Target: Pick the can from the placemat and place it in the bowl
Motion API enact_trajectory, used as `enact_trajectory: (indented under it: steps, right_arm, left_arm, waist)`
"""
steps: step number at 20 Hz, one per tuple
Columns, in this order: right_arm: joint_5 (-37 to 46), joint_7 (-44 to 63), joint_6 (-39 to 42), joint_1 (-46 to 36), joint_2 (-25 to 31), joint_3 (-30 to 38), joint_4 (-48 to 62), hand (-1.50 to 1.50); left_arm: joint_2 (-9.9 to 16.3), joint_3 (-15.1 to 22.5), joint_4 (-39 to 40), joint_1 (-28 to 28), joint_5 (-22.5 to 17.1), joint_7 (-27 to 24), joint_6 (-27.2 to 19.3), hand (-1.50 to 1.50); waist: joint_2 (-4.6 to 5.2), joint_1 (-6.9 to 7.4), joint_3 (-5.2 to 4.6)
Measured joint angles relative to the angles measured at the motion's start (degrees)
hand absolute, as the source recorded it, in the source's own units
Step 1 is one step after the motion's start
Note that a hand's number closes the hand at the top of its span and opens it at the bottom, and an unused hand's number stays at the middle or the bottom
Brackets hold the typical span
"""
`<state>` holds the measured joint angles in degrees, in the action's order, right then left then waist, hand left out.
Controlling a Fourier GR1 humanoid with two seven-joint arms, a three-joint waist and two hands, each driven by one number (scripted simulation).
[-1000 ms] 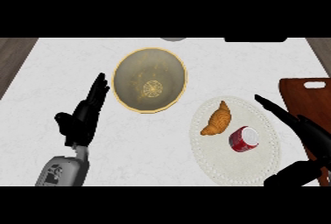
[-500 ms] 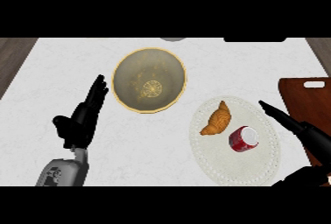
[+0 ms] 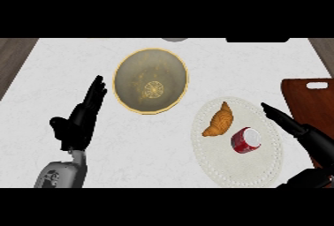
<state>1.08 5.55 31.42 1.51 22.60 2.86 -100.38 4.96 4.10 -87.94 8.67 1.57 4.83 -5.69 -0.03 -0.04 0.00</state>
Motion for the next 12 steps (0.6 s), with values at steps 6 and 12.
enact_trajectory:
  steps: [6, 12]
  right_arm:
    - [2.1, -1.3, 1.0, 0.6, -3.3, 0.1, 2.6, -1.50]
    - [6.9, -6.0, -0.3, -0.9, -6.4, -0.5, 9.0, -1.50]
  left_arm:
    - [-0.1, -0.6, -1.7, -0.6, 0.4, 0.9, 0.9, 0.00]
    - [-1.0, -0.8, -1.4, -1.8, 0.9, -0.3, 1.4, 0.00]
  waist:
    - [0.01, 0.01, 0.00]
    - [0.03, 0.06, 0.01]
